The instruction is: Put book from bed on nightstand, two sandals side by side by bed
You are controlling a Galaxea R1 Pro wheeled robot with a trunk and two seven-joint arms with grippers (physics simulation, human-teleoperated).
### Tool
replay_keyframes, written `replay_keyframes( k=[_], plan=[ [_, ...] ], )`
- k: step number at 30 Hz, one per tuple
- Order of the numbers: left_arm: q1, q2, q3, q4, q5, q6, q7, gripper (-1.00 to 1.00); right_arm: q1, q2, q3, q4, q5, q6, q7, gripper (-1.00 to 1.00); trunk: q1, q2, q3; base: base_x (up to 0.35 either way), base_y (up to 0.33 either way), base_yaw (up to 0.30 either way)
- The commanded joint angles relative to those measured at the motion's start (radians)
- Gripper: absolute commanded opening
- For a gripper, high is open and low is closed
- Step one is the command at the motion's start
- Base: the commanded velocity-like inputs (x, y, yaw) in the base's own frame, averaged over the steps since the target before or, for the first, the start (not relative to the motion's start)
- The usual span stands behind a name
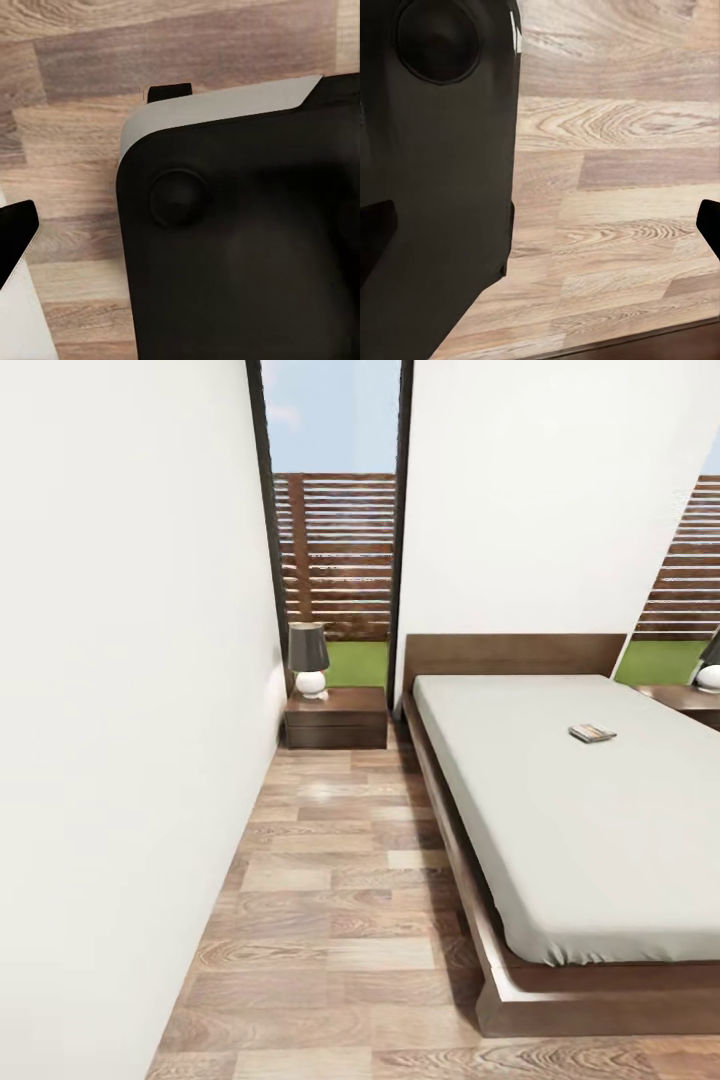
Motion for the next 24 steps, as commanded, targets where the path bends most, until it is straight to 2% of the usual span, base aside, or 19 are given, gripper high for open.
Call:
replay_keyframes(
  k=[1,14,24],
  plan=[
    [-0.001,0.0,-0.009,0.001,0.009,-0.003,0.004,1.0,-0.001,0.0,0.008,0.001,-0.001,0.005,-0.004,1.0,0.0,0.0,-0.001,0.129,0.111,0.0],
    [-0.001,0.0,-0.009,0.001,0.008,-0.003,0.004,1.0,-0.001,0.001,0.008,0.001,-0.001,0.005,-0.004,1.0,0.0,0.0,-0.001,0.128,0.108,0.0],
    [-0.001,-0.001,-0.009,0.001,0.008,-0.002,0.004,1.0,-0.001,-0.001,0.008,0.001,-0.001,0.005,-0.003,1.0,0.0,0.0,-0.001,0.148,0.041,0.0]
  ],
)
